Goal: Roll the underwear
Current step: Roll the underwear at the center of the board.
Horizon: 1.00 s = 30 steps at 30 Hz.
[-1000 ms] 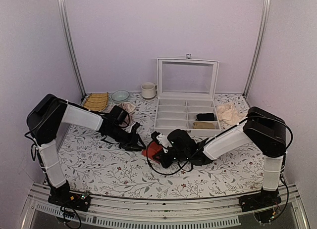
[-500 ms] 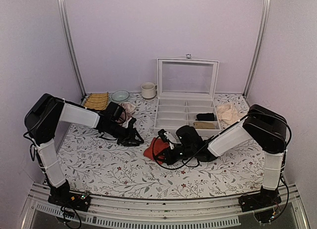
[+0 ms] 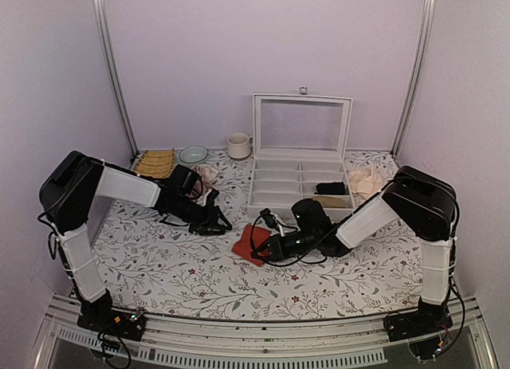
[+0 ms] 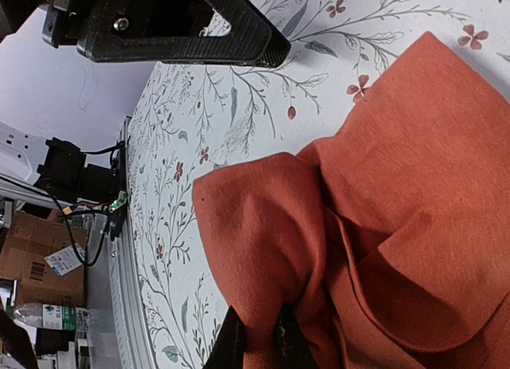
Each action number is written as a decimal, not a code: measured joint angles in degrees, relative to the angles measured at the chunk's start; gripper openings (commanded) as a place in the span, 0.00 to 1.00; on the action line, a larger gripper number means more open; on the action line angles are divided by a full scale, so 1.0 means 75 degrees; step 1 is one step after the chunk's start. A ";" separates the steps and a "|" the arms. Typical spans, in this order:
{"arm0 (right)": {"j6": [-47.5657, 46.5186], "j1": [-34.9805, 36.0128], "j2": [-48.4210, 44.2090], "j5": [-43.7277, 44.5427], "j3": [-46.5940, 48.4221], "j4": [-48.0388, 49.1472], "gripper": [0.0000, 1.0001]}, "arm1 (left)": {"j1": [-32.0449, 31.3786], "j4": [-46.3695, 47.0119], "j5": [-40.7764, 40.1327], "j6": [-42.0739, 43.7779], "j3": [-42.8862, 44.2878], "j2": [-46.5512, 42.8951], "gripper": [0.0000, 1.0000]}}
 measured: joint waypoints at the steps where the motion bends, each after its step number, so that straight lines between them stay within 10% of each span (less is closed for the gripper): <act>1: 0.0085 -0.0029 0.0003 -0.0070 -0.0023 0.0032 0.00 | 0.0000 0.0029 0.0000 -0.0012 -0.0023 0.0000 0.33; 20: 0.2369 -0.0440 0.0446 -0.1032 -0.0965 0.2381 0.00 | 0.0000 0.0280 -0.0175 -0.0149 -0.0329 -0.0125 0.34; 30: 0.3509 -0.0624 0.0886 -0.1448 -0.1125 0.3821 0.00 | -0.0003 0.0487 0.0058 -0.0076 -0.0423 -0.0128 0.50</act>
